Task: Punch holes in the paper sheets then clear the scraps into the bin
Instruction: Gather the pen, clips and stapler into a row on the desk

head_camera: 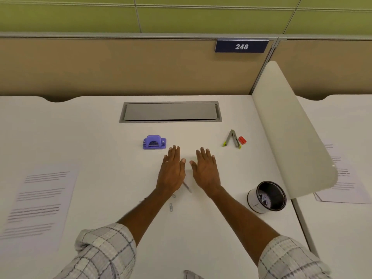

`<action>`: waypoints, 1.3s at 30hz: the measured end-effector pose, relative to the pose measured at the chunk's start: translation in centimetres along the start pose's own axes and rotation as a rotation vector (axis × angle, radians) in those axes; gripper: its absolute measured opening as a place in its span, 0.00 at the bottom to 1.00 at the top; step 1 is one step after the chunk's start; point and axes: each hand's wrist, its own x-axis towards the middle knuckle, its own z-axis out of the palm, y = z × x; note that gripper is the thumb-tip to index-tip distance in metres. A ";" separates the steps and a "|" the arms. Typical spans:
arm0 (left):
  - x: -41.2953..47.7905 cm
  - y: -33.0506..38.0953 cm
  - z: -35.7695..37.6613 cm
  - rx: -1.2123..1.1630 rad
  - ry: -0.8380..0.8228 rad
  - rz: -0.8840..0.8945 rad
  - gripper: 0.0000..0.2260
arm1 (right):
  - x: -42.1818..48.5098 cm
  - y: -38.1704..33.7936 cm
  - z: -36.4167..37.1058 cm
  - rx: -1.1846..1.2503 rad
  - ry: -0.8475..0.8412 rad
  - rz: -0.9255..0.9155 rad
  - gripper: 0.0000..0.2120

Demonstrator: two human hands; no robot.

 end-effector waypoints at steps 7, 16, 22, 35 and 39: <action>-5.9 -6.7 -2.3 0.034 0.020 -0.058 0.27 | -4.4 -4.2 3.1 -0.001 -0.013 -0.059 0.25; -13.0 -13.0 -3.7 0.023 0.051 0.005 0.27 | -8.1 -5.8 5.4 0.045 0.040 -0.103 0.22; -17.2 -14.8 -2.3 0.180 0.010 0.253 0.31 | -9.8 -6.0 5.8 0.076 0.047 -0.064 0.21; -18.0 -15.1 -2.4 0.048 0.082 0.285 0.11 | -10.8 -5.7 5.3 0.033 0.090 -0.015 0.15; -16.8 -14.5 -3.0 -0.065 0.140 0.207 0.11 | -10.6 -5.2 5.1 0.089 0.107 -0.022 0.15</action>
